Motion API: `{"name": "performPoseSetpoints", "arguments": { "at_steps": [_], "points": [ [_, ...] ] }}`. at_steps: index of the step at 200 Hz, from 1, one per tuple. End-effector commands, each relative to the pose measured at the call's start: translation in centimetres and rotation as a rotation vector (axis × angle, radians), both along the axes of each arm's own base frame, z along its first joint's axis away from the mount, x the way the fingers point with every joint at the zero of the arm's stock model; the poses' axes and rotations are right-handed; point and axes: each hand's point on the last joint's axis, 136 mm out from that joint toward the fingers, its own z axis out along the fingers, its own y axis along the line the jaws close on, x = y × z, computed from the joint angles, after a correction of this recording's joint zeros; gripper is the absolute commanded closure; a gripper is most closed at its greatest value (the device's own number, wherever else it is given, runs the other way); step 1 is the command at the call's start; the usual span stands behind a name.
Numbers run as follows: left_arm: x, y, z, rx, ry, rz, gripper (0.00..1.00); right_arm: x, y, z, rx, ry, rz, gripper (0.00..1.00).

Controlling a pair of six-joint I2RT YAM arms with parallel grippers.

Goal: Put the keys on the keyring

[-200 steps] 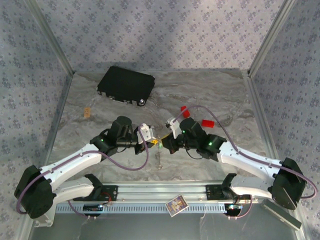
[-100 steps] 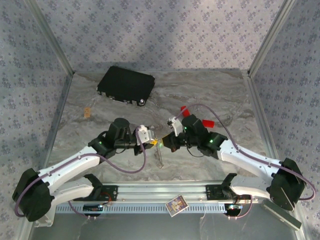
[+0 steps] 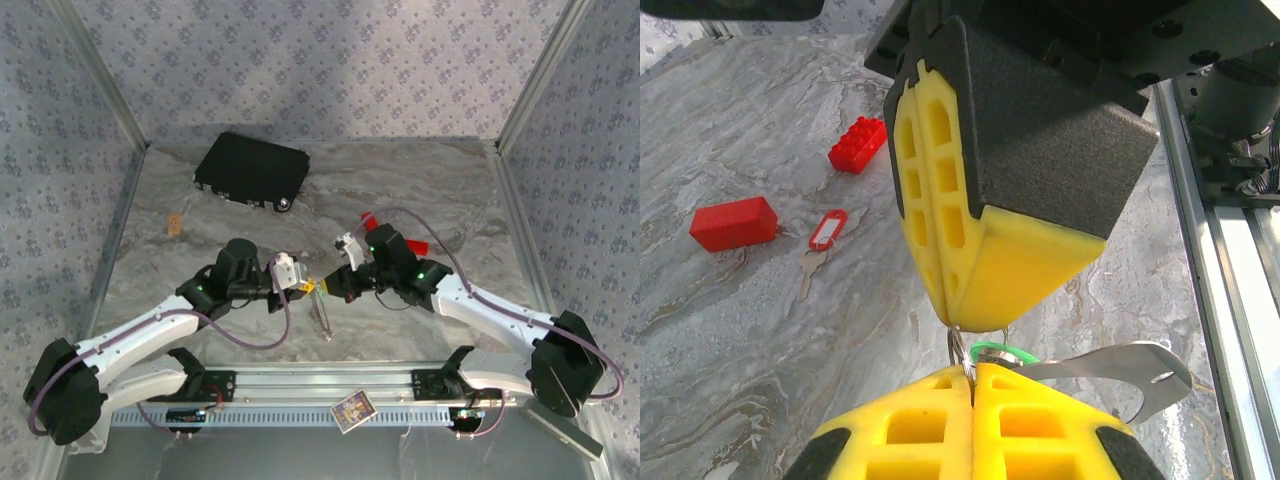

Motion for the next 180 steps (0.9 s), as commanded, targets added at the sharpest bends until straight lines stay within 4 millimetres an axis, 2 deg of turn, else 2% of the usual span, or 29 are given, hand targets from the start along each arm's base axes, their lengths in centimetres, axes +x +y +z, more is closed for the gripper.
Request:
{"name": "performPoseSetpoints", "arguments": {
  "at_steps": [1, 13, 28, 50, 63, 92, 114, 141, 160, 180],
  "points": [
    [-1.0, -1.0, 3.1, -0.115, -0.051, -0.063, 1.0, 0.3, 0.3, 0.9, 0.015, -0.01, 0.011, 0.83],
    [-0.9, -1.0, 3.3, -0.124, -0.041, -0.056, 1.0, 0.6, 0.0, 1.4, 0.017, -0.039, 0.002, 0.69],
    [-0.9, -1.0, 3.5, -0.139, -0.021, -0.047, 1.0, 0.9, -0.7, 2.7, 0.018, -0.124, -0.023, 0.58],
    [-0.8, -1.1, 3.7, -0.151, 0.025, -0.025, 1.0, 1.7, -2.5, 4.0, -0.006, -0.285, -0.086, 0.52],
    [-0.7, -1.3, 3.6, -0.155, 0.042, -0.016, 1.0, 1.8, -3.2, 4.6, -0.014, -0.387, -0.081, 0.51],
    [0.1, -1.2, 3.7, -0.157, 0.033, 0.038, 1.0, 0.5, -3.0, 5.7, 0.018, -0.582, 0.034, 0.52],
    [1.7, -0.8, 3.8, -0.17, 0.028, 0.138, 1.0, -0.2, -2.6, 5.0, -0.016, -0.626, 0.095, 0.53],
    [3.1, -0.4, 4.6, -0.273, -0.012, 0.23, 1.0, -1.0, -2.7, 3.7, -0.088, -0.634, 0.141, 0.54],
    [3.1, -0.5, 4.4, -0.276, -0.01, 0.224, 1.0, -0.8, -3.5, 2.9, -0.162, -0.73, 0.133, 0.54],
    [2.2, -0.6, 4.0, -0.269, -0.028, 0.172, 1.0, -0.4, -3.8, 3.5, -0.161, -0.851, 0.121, 0.56]
  ]
}}
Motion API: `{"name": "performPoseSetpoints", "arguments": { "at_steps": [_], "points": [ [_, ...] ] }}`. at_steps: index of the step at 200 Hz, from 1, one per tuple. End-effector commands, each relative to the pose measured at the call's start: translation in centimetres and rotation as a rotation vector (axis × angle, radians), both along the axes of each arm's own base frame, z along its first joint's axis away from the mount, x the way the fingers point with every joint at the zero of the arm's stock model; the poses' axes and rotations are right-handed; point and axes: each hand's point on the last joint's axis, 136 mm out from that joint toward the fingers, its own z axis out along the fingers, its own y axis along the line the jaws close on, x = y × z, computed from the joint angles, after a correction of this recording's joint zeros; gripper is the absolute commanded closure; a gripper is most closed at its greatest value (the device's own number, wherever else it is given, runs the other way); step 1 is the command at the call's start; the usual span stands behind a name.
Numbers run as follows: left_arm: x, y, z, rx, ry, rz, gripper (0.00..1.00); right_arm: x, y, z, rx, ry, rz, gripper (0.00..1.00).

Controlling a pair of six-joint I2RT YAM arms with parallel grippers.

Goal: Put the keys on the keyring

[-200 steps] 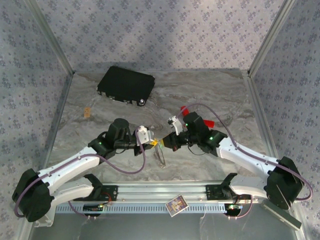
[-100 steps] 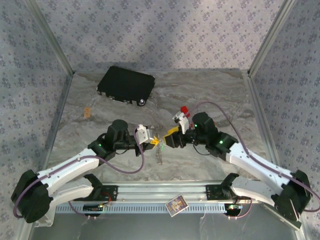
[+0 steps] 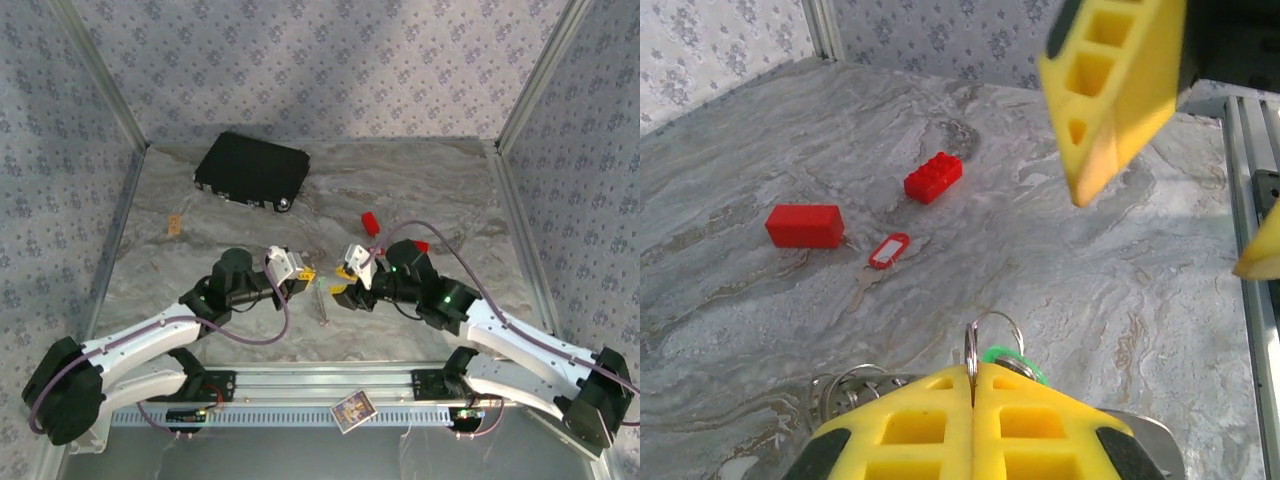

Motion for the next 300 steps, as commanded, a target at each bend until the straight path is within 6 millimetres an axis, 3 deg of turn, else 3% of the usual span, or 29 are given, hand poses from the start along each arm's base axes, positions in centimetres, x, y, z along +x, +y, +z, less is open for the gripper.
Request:
{"name": "performPoseSetpoints", "arguments": {
  "at_steps": [1, 31, 72, 96, 139, 160, 203, 300],
  "points": [
    [-0.3, -0.5, 3.2, -0.1, -0.095, -0.029, 1.0, 0.7, -1.1, 0.0, -0.044, -0.176, -0.019, 0.56],
    [-1.6, -0.3, 3.1, -0.107, -0.15, -0.088, 1.0, 0.1, -0.3, -0.1, -0.013, -0.155, 0.05, 0.65],
    [-1.6, -0.1, 3.0, -0.129, -0.181, -0.079, 1.0, 0.6, 0.1, -2.1, -0.063, -0.179, 0.067, 0.6],
    [-1.9, -0.2, 3.2, -0.139, -0.169, -0.098, 1.0, 1.3, 0.3, -2.1, -0.045, -0.219, 0.043, 0.57],
    [-1.7, -0.4, 4.0, -0.179, -0.133, -0.087, 1.0, 0.6, 2.0, -3.2, -0.042, -0.182, 0.098, 0.55],
    [-1.8, -0.4, 4.6, -0.209, -0.123, -0.084, 1.0, 0.6, 2.8, -2.7, 0.004, -0.171, 0.086, 0.54],
    [-1.7, -0.5, 5.3, -0.241, -0.109, -0.081, 1.0, 1.9, 3.2, -3.3, 0.007, -0.203, 0.002, 0.53],
    [-1.6, -0.4, 6.0, -0.268, -0.117, -0.072, 1.0, 0.9, 3.6, -3.5, 0.027, -0.175, 0.043, 0.71]
  ]
}}
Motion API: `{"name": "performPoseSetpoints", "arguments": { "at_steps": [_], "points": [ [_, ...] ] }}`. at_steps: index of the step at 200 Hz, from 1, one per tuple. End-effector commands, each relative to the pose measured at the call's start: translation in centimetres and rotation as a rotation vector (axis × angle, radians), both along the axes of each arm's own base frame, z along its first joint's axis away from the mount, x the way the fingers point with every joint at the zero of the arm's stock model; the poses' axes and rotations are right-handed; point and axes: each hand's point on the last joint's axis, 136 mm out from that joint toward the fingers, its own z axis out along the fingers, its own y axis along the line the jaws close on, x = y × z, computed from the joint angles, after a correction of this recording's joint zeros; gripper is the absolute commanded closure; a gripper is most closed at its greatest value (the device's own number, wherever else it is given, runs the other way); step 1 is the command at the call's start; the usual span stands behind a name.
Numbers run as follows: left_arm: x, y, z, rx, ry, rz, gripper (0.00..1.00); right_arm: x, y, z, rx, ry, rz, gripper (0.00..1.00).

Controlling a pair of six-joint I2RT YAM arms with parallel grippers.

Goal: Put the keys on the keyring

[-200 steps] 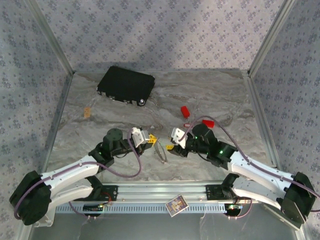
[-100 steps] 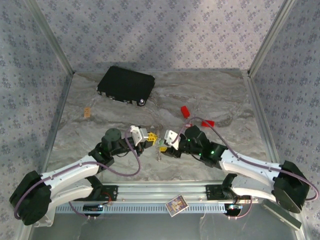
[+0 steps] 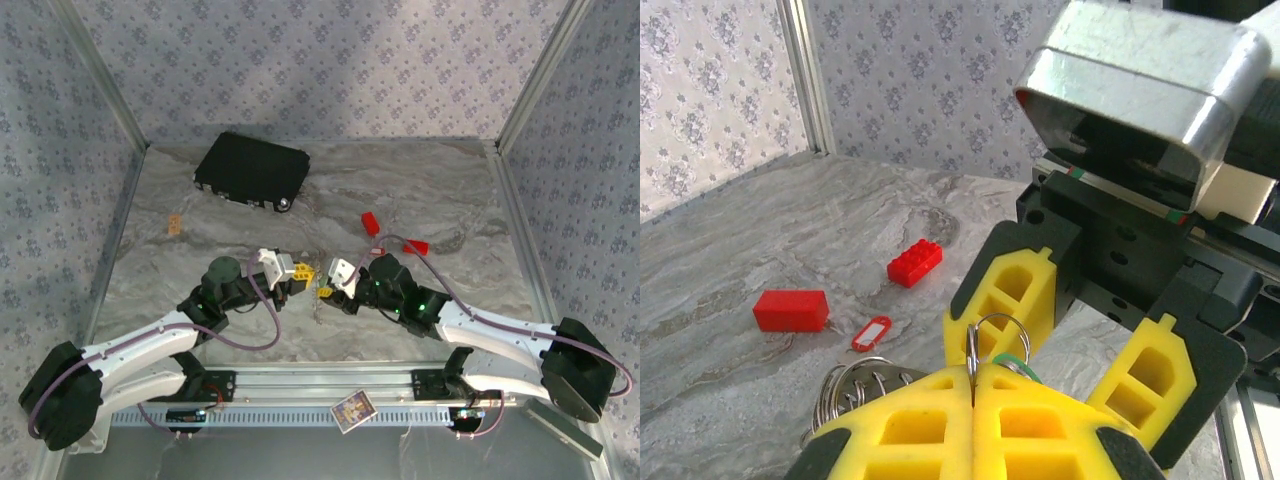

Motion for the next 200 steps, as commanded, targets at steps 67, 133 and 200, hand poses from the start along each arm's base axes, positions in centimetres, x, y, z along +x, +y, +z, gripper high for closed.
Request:
{"name": "performPoseSetpoints", "arguments": {
  "at_steps": [67, 133, 200],
  "points": [
    [-0.5, -0.3, 3.3, -0.098, -0.068, -0.03, 1.0, -0.2, 0.6, -0.9, -0.005, 0.018, 0.021, 0.81],
    [-0.4, -0.4, 3.1, -0.079, -0.067, -0.03, 1.0, -0.5, 0.5, -1.0, -0.01, 0.041, 0.031, 0.59],
    [-1.0, -0.3, 1.1, 0.025, -0.118, -0.064, 1.0, -1.6, -5.1, 1.6, -0.048, -0.015, -0.021, 0.58]
  ]
}}
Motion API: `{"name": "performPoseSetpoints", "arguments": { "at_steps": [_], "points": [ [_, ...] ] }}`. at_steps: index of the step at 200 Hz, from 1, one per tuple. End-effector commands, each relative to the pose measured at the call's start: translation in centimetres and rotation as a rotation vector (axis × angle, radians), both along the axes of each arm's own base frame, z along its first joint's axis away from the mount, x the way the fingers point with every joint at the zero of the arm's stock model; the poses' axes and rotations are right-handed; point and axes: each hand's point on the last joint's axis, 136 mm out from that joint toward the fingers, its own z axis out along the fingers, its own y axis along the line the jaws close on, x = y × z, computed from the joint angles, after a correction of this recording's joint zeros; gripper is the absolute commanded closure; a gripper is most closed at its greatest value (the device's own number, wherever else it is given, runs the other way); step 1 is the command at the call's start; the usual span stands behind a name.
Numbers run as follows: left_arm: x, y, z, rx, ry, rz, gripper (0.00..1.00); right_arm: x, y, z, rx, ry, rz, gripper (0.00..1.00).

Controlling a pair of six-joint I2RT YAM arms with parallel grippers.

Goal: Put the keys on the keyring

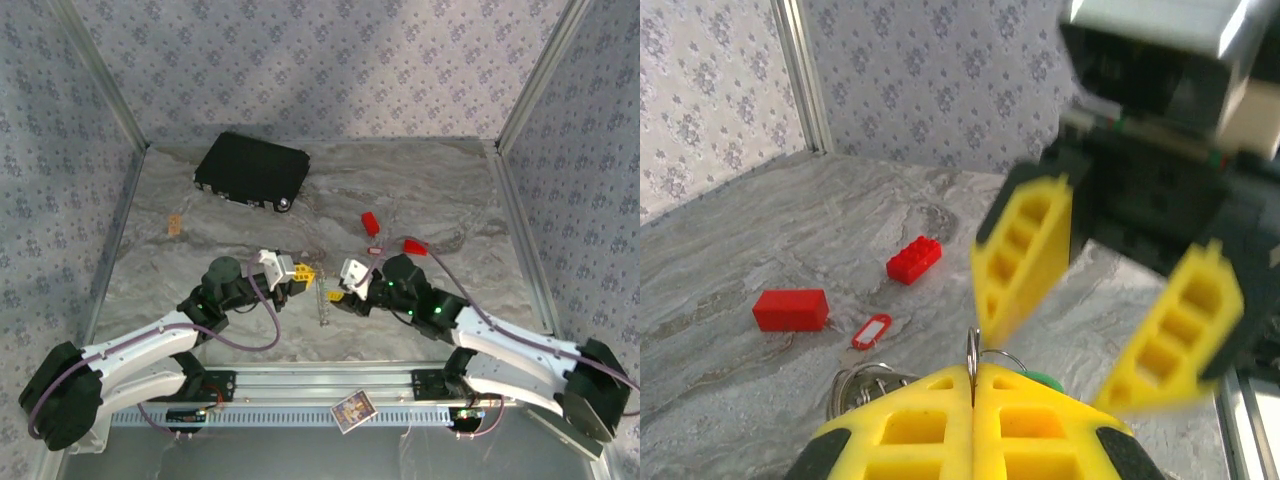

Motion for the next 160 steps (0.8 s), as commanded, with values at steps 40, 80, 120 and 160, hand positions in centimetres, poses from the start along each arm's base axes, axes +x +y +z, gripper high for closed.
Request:
{"name": "performPoseSetpoints", "arguments": {
  "at_steps": [40, 80, 120, 160],
  "points": [
    [-1.3, -0.5, 1.5, 0.03, -0.131, -0.091, 1.0, -1.5, -0.6, 4.2, 0.056, -0.058, 0.08, 0.67],
    [-2.0, -0.6, 1.7, 0.031, -0.133, -0.131, 1.0, -1.3, 1.9, 4.2, 0.033, 0.008, 0.171, 0.7],
    [-2.5, -0.5, 1.8, 0.022, -0.132, -0.153, 1.0, -0.9, 2.7, 3.2, 0.008, 0.019, 0.184, 0.72],
    [-2.8, -0.6, 1.9, 0.011, -0.13, -0.164, 1.0, -1.0, 2.8, 2.0, -0.022, 0.041, 0.201, 0.76]
  ]
}}
